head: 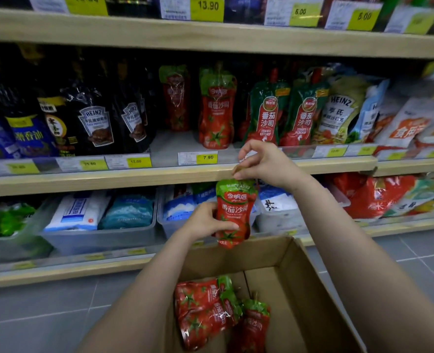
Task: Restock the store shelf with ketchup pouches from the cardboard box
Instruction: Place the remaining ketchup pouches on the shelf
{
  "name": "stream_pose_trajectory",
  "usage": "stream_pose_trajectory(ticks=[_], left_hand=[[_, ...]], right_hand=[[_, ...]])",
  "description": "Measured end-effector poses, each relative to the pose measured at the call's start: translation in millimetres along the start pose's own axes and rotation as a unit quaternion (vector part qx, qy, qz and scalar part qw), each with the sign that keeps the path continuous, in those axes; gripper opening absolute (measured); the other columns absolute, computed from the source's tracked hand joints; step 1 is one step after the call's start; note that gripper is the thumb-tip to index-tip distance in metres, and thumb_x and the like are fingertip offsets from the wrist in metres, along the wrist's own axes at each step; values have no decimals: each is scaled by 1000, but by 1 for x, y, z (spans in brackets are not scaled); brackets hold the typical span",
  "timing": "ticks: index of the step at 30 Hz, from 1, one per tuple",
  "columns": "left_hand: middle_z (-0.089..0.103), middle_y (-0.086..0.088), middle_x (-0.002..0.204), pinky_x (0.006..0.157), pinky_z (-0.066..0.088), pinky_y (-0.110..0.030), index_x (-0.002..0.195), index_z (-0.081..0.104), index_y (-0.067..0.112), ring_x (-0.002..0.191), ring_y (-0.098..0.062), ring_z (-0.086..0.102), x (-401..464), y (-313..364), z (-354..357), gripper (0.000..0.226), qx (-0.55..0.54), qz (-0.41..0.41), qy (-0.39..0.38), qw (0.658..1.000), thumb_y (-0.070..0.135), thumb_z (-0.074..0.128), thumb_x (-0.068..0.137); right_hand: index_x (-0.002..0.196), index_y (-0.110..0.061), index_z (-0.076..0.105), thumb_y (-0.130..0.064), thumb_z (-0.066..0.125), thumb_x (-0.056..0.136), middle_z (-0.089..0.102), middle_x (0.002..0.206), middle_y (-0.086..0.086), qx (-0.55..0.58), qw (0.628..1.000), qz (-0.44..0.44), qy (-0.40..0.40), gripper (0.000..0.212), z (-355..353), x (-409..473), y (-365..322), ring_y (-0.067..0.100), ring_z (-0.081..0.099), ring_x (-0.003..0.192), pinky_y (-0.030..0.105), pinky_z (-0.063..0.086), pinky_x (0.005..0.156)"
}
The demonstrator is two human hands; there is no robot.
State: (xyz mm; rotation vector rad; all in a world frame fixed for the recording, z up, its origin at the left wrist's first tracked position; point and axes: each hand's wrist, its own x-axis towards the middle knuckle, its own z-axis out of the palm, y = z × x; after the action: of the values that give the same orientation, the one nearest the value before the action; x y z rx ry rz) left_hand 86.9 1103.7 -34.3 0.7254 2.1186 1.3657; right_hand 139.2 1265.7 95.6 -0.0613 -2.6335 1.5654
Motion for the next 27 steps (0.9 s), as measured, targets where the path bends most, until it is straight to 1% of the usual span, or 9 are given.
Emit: stream_pose_trajectory(ticks=[4,6,7,10,13,16,20,24,27], left_hand=[[72,1,98,92,52,-39,93,68,24,93,-14,68,4,5,-13,35,1,5,13,1000,25,85,63],[73,1,94,91,52,-41,87,70,26,90,-15,69,4,10,-18,29,-16,15,45,999,23,85,63],[73,1,92,90,53,-40,86,70,26,89,-14,69,3,16,-20,27,-29,22,63,997,23,85,64],[72,5,86,81,55,-31,84,68,26,83,-10,69,-1,39,-28,23,-52,41,124,990,23,83,67],[72,2,88,76,55,-29,83,66,26,81,-10,69,-3,59,-40,24,-82,70,204,973,22,83,66],[72,2,84,77,57,-36,76,65,28,80,-13,69,-3,68,-52,23,-94,82,290,949,28,84,63],[72,2,84,78,57,-41,75,64,28,79,-15,69,-5,71,-57,23,-108,82,349,927,34,83,64],[72,2,86,76,57,-45,78,65,26,79,-16,70,-6,73,-54,37,-112,75,366,921,50,81,55],[69,4,88,80,55,-38,86,63,23,85,-16,68,-8,76,-54,31,-89,77,373,921,42,79,67]], right_hand=[[100,-10,57,-7,72,76,67,89,6,102,992,-8,69,29,11,-5,14,15,65,81,25,55,73],[112,-5,55,-8,69,79,63,97,1,126,989,-9,78,35,15,-9,23,8,61,87,14,54,71],[114,-5,55,-9,68,81,62,101,1,131,988,-6,81,36,15,-9,28,7,60,91,13,53,74],[109,-12,55,-18,69,81,61,106,4,123,986,8,111,32,11,-6,41,13,59,96,26,51,86],[99,-10,53,-22,71,78,58,90,2,112,987,31,113,30,13,-3,46,15,58,83,33,51,80],[90,-10,52,-34,66,82,60,81,1,115,989,68,67,29,28,-2,44,13,60,76,39,53,81],[86,-12,56,-44,59,85,58,73,2,181,978,94,43,31,46,2,38,11,59,67,33,53,73],[85,-13,62,-35,56,89,63,77,5,217,972,84,21,24,57,3,34,13,60,70,25,51,70],[75,-12,61,-28,58,89,58,65,5,283,955,77,33,21,62,3,34,12,56,61,22,46,65]])
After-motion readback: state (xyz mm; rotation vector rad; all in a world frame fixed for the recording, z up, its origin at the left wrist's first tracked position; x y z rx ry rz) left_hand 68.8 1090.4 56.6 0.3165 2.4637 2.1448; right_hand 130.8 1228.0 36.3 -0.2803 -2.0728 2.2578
